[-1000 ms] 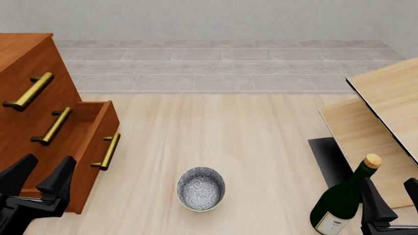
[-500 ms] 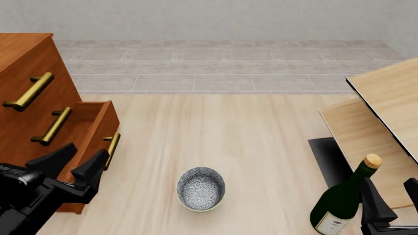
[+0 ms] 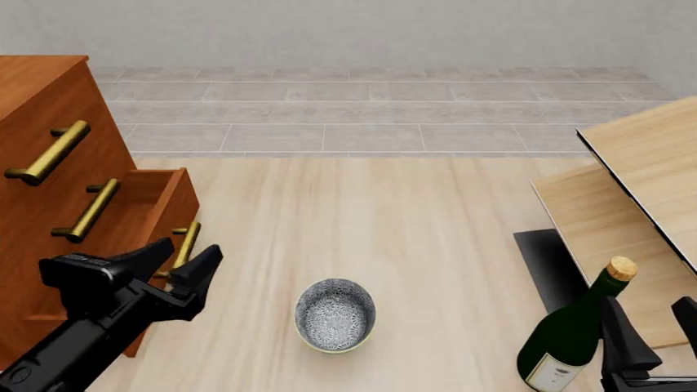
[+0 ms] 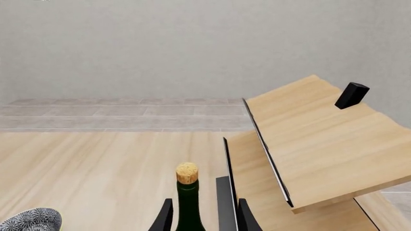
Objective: Close the bottom drawer of the cabinet.
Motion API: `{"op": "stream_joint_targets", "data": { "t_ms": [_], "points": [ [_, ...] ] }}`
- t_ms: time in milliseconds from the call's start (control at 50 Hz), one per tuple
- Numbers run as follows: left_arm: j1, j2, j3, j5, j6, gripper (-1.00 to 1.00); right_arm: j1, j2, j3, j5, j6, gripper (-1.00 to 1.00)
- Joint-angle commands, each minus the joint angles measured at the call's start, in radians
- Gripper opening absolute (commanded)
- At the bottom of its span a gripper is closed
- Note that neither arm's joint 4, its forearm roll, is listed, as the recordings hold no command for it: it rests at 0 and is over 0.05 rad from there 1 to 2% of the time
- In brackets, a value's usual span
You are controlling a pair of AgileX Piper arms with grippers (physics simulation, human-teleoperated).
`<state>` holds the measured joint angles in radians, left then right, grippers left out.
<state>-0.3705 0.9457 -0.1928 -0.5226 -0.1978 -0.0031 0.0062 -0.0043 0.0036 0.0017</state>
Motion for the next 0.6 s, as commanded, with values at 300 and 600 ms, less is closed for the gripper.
{"op": "stream_joint_targets", "data": {
  "t_ms": [300, 600],
  "points": [
    [0.005, 0.309, 0.049, -0.243, -0.032, 1.0, -0.007, -0.004, -0.003, 0.0, 0.01, 1.0],
    [-0.003, 0.384, 0.141, -0.379, -0.013, 1.0, -0.007, -0.003, -0.001, -0.001, 0.006, 1.0]
  ]
}}
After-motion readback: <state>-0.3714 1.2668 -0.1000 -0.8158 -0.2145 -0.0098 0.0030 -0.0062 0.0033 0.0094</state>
